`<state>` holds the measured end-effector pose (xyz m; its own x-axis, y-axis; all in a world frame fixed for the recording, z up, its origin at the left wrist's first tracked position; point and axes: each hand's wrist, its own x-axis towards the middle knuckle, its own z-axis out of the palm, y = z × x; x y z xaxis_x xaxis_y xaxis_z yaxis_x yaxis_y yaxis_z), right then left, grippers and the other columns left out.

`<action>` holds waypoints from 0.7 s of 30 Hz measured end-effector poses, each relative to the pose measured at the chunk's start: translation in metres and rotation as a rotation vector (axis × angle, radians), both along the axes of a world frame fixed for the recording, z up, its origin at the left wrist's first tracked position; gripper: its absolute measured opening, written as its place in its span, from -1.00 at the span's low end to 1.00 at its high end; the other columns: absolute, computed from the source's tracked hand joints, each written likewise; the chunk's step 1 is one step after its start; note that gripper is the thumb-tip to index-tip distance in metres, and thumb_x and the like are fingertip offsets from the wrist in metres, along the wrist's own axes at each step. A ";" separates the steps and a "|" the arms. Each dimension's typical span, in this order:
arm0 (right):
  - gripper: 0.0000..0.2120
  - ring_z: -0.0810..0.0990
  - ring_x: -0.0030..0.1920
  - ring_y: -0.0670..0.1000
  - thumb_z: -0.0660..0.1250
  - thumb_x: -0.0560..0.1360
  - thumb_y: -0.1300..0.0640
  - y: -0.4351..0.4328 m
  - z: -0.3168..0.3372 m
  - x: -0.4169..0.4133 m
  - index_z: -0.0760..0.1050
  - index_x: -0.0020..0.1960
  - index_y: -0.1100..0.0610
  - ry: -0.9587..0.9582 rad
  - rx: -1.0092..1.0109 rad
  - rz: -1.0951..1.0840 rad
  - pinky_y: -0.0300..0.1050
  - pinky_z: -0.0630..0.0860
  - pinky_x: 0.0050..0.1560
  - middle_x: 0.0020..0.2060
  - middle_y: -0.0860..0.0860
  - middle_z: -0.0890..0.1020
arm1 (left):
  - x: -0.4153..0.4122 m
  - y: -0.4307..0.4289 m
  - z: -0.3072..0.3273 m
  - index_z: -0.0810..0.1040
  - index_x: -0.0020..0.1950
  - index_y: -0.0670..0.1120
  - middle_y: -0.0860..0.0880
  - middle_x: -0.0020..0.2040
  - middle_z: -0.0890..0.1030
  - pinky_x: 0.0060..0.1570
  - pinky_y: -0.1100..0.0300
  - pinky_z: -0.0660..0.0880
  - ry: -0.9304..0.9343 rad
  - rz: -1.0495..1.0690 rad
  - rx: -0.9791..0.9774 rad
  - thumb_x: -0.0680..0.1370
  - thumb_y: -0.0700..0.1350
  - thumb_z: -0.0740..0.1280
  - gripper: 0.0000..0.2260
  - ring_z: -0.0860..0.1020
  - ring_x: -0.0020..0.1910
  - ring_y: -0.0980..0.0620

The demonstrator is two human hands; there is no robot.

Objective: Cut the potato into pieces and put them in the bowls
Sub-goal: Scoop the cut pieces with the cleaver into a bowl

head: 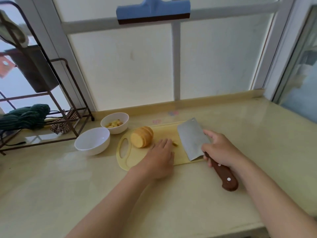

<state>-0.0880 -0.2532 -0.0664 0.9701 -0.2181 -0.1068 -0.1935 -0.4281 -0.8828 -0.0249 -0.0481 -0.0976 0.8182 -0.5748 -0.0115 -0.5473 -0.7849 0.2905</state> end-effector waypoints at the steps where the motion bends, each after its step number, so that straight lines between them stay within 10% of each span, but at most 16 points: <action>1: -0.47 0.58 -0.48 0.07 0.18 0.52 0.32 0.002 -0.001 -0.002 0.42 0.28 -0.25 0.013 -0.015 0.018 -0.27 0.37 -0.54 -0.37 0.11 0.61 | 0.002 0.001 0.000 0.15 0.53 -0.16 -0.09 0.52 0.24 0.42 0.13 0.14 -0.002 -0.002 -0.001 0.68 -0.06 0.05 -0.57 0.20 0.49 -0.07; 5: -0.41 0.60 -0.49 0.06 0.16 0.50 0.29 0.007 -0.006 -0.004 0.43 0.42 -0.18 0.054 -0.061 0.075 -0.27 0.37 -0.54 -0.40 0.07 0.60 | -0.001 0.009 0.002 0.46 -0.01 -0.08 -0.05 0.09 0.52 -0.08 0.12 0.37 -0.105 0.016 -0.117 0.64 -0.04 0.19 -0.86 0.50 0.05 -0.09; 10: -0.34 0.63 -0.49 0.01 0.15 0.48 0.21 0.015 -0.008 -0.005 0.34 0.53 -0.21 0.079 -0.158 0.098 -0.24 0.43 -0.48 -0.42 0.00 0.62 | -0.002 0.012 -0.002 0.25 -0.40 -0.05 0.02 -0.36 0.36 -0.26 0.09 0.27 -0.227 0.116 -0.191 0.58 -0.09 0.30 -0.61 0.36 -0.26 -0.03; 15: -0.42 0.64 -0.27 0.03 0.15 0.54 0.04 0.023 -0.013 -0.002 0.28 0.54 -0.23 0.087 -0.330 0.097 -0.13 0.49 -0.26 -0.21 -0.08 0.63 | -0.001 0.003 -0.002 0.35 -0.35 -0.23 -0.07 -0.42 0.31 -0.36 0.10 0.14 -0.163 0.206 -0.321 0.53 -0.20 0.35 -0.69 0.22 -0.35 -0.01; 21: -0.42 0.58 0.18 0.16 0.12 0.60 -0.07 0.027 -0.014 -0.002 0.18 0.62 -0.18 0.102 -0.493 0.104 0.05 0.54 0.19 0.22 -0.01 0.62 | 0.008 0.002 -0.002 0.65 0.06 -0.10 0.00 -0.13 0.63 -0.03 0.17 0.49 -0.039 0.182 -0.384 0.55 -0.18 0.37 -0.88 0.56 -0.09 -0.02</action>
